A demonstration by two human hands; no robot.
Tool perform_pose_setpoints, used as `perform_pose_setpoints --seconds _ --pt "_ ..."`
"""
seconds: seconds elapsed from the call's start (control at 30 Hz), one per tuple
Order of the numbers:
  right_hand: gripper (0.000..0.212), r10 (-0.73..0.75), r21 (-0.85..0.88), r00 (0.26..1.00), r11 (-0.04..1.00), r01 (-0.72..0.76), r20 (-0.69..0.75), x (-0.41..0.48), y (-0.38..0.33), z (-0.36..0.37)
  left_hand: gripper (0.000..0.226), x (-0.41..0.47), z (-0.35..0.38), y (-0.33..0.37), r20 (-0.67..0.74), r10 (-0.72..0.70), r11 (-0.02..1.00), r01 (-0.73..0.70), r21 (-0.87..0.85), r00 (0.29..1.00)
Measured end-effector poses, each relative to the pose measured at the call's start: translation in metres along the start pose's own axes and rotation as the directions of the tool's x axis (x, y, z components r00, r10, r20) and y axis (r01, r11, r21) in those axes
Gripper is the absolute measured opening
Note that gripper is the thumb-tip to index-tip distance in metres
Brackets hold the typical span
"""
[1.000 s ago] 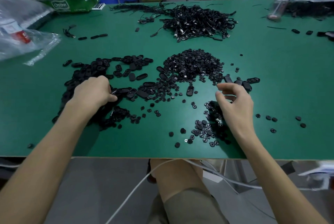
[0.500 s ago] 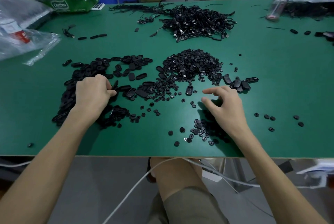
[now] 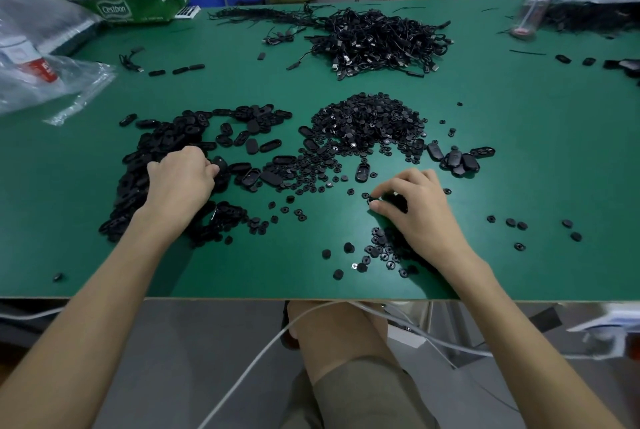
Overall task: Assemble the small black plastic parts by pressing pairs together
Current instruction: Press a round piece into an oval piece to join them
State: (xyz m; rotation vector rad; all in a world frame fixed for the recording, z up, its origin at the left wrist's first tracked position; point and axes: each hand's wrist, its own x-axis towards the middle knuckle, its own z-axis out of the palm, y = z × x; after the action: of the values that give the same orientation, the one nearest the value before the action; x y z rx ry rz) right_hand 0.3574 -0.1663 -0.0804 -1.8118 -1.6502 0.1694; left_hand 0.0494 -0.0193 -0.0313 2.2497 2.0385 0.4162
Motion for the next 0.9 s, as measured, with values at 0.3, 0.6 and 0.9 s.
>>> perform_pose_setpoints --seconds 0.3,0.6,0.9 --pt "0.024 0.013 -0.004 1.0 1.0 -0.013 -0.017 0.001 0.0 0.003 0.033 -0.003 -0.006 0.003 -0.027 0.031 0.998 -0.029 0.051 0.999" --pt "0.018 0.038 0.015 0.999 0.999 -0.038 -0.024 0.001 0.001 0.002 0.025 -0.005 -0.015 0.013 -0.024 0.009 0.999 -0.01 -0.042 1.0" --pt "0.014 -0.041 -0.01 0.999 0.999 0.041 -0.002 0.0 -0.003 0.002 0.009 -0.036 -0.004 0.076 0.246 0.256 0.618 0.037 -0.785 0.935"
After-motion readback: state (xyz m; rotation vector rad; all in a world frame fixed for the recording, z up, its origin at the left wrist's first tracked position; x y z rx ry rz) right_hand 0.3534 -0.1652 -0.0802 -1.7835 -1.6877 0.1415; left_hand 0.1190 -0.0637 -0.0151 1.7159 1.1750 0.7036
